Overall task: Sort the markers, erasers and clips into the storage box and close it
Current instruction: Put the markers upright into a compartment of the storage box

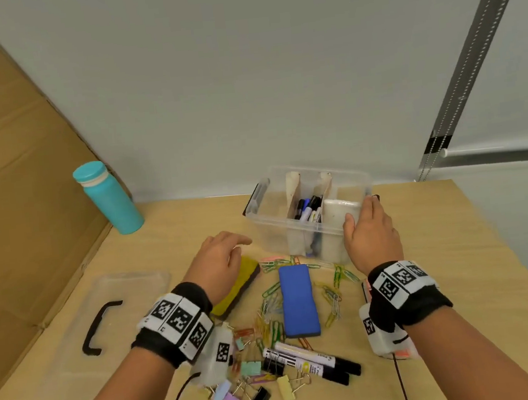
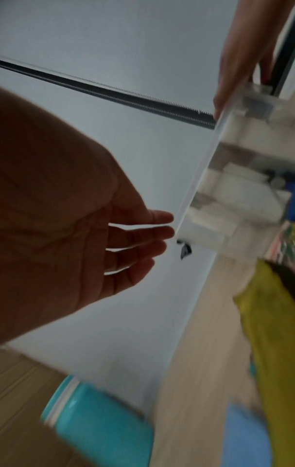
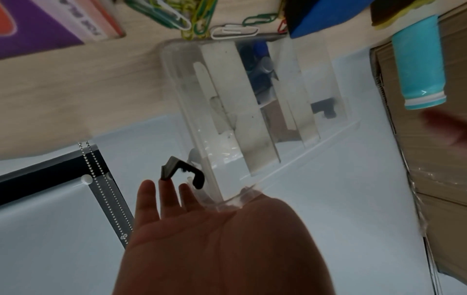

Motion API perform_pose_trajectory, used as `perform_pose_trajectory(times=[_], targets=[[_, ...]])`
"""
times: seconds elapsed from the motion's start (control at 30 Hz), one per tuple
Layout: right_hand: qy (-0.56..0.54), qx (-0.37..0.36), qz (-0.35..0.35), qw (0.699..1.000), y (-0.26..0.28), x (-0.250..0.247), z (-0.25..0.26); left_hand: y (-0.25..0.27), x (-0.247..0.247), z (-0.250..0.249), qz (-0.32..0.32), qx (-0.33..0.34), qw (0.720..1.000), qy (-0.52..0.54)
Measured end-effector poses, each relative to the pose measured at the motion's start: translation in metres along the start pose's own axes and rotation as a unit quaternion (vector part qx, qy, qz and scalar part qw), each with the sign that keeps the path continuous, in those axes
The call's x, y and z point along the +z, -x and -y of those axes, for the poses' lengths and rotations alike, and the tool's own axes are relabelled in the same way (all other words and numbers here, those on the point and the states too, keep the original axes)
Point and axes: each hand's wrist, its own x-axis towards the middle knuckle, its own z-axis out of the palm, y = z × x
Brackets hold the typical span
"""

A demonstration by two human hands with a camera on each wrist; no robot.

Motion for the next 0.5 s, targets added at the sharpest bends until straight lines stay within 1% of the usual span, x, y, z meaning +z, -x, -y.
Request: perform_pose_trajectory(times=[0.07,0.1,0.13,0.2,0.23,0.27,0.3,0.33,0.37,0.4,0.43,0.47,0.5], targets=[[0.001,-0.008,-0.014,1.0,0.002,-0.001,0.002,0.022,-0.006,0.019,0.017,-0.018,1.0,-0.007],[0.001,-0.021,-0.035,0.999,0.005,-0.004,0.004,0.033,-0.008,0.026,0.029,-0.028,0.999,-0.005],[-0.005,-0.05,-0.071,0.996,0.009,-0.007,0.007,0.042,-0.01,0.032,0.041,-0.037,0.998,-0.005],[-0.032,-0.15,-0.154,0.976,0.023,-0.014,0.016,0.059,-0.01,0.04,0.074,-0.044,0.996,-0.013],[-0.047,-0.201,-0.17,0.964,0.033,-0.018,0.022,0.065,-0.01,0.043,0.099,-0.043,0.994,-0.022],[-0.06,-0.248,-0.143,0.956,0.043,-0.02,0.027,0.07,-0.008,0.045,0.128,-0.042,0.99,-0.035],[-0.066,-0.279,-0.076,0.955,0.052,-0.02,0.03,0.074,-0.007,0.047,0.158,-0.043,0.985,-0.052],[-0.062,-0.283,0.021,0.957,0.061,-0.019,0.032,0.077,-0.005,0.049,0.185,-0.047,0.979,-0.069],[-0.044,-0.266,0.127,0.955,0.068,-0.017,0.033,0.079,-0.004,0.051,0.207,-0.053,0.973,-0.088],[-0.016,-0.235,0.226,0.945,0.075,-0.012,0.032,0.081,-0.004,0.054,0.224,-0.059,0.967,-0.108],[0.021,-0.199,0.308,0.93,0.081,-0.008,0.03,0.082,-0.004,0.056,0.239,-0.062,0.96,-0.128],[0.058,-0.169,0.37,0.912,0.087,-0.004,0.029,0.083,-0.005,0.06,0.253,-0.062,0.954,-0.146],[0.094,-0.148,0.41,0.895,0.092,0.0,0.029,0.084,-0.005,0.064,0.265,-0.059,0.949,-0.161]])
